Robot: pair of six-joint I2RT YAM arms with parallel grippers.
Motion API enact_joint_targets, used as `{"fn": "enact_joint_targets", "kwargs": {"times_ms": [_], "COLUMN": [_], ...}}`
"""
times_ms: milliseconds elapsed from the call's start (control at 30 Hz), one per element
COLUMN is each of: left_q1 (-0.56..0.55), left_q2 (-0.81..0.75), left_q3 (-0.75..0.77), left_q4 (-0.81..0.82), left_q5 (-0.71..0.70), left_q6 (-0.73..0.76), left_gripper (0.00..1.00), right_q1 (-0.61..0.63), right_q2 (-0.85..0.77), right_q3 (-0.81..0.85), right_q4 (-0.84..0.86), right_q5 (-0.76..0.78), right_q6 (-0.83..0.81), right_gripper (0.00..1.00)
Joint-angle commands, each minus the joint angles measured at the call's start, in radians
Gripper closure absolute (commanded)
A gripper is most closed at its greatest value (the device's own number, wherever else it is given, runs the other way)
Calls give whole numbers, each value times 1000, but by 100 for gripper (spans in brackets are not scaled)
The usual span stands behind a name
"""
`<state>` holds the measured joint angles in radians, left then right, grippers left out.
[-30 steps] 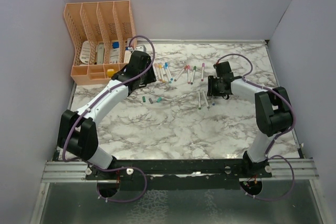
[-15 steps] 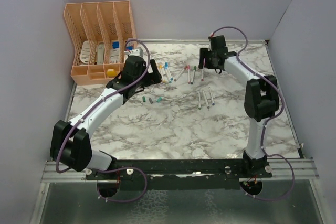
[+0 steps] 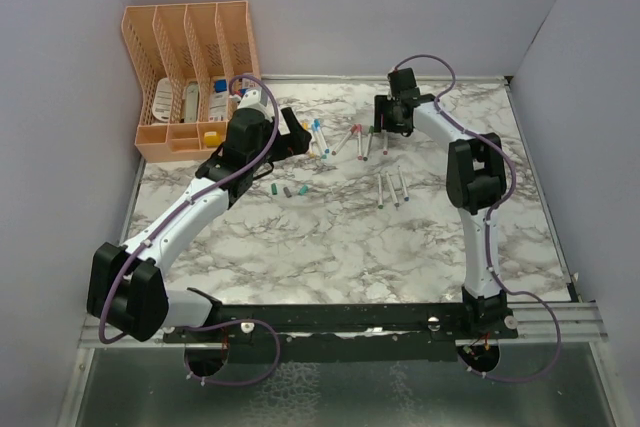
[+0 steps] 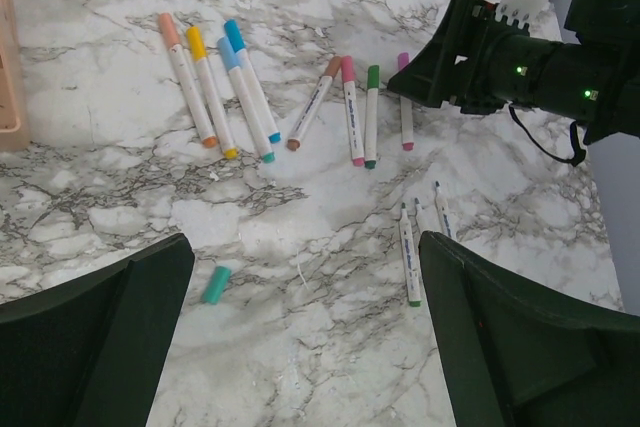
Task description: Open the pen caps
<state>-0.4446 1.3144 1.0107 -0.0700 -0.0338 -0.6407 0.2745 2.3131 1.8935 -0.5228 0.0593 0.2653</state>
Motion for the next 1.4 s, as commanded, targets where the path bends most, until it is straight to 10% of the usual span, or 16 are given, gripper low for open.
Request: {"fn": "enact_joint_targets", "kwargs": {"times_ms": [0,333,533,833,1367], "left_q1": [7,17,18,17,7], "left_q2": [-12,-38,-70,-68,64], "left_q3": [-7,-37,-62,-124,-46], "left_q4": [33,43,33,125,268], "left_q5": [21,16,14,162,246], "left_q6": [3,-22,-45,-92,-185], "left_gripper": [1,1,1,3,10], "right_q1": [-4,-4,-4,-4,81], "right_q2": [18,-25,-45,-310,-751], "right_q3": [-6,-168,-242,-406,-739], "right_q4": [-2,38,20,154,365], "right_q5": [24,-2,-21,2,-551], "right_q6": [7,28,35,-2,-13], "right_gripper": [41,56,97,99,98]}}
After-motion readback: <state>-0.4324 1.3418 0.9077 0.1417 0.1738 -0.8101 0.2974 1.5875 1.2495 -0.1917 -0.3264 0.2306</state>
